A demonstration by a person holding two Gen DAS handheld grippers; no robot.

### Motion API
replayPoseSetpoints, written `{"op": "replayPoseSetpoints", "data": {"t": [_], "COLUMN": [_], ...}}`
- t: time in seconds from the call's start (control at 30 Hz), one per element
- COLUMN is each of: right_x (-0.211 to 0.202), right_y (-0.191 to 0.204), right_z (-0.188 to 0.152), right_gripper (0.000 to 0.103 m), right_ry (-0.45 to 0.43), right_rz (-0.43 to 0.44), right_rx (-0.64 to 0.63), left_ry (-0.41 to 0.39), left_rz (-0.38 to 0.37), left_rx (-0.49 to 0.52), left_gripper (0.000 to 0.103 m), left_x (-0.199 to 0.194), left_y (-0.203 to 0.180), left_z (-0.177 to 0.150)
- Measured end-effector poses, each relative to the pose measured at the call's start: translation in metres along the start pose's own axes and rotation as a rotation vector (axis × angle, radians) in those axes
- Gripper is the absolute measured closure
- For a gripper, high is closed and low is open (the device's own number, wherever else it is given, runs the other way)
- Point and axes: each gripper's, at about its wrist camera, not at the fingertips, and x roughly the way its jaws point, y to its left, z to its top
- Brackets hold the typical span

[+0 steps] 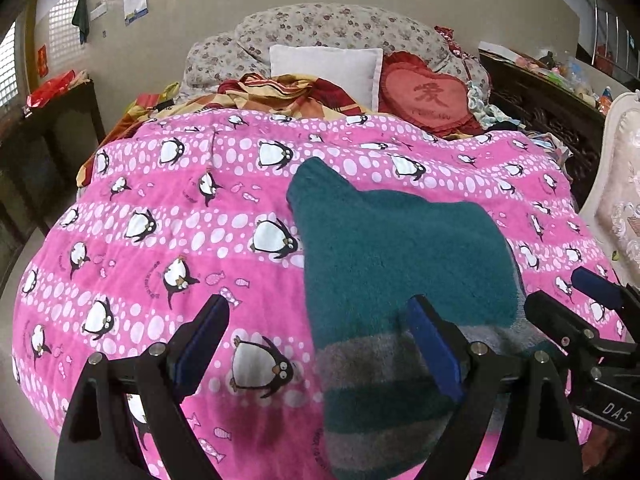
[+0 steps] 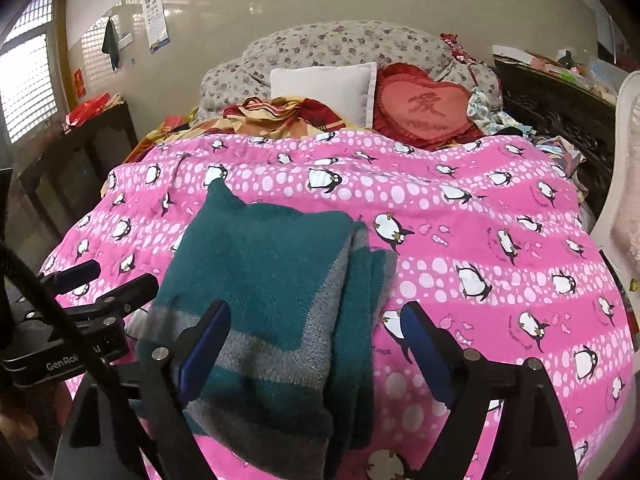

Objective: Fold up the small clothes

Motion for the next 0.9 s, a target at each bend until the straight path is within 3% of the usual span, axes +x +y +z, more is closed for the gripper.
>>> {"op": "replayPoseSetpoints", "data": {"t": [0.9], "right_x": [0.0014], "right_y": [0.0017], "right_z": [-0.0022], "right_gripper": [0.01], "right_ry": [0.021], "right_rz": [0.005], "right_rx": [0.017], "left_ry": [-0.032], "left_rz": [0.025], "left_rx": [0.013], "left_gripper": [0.013], "left_x": [-0.0061], "left_y": [-0.0013], "left_z": [-0.0024]}}
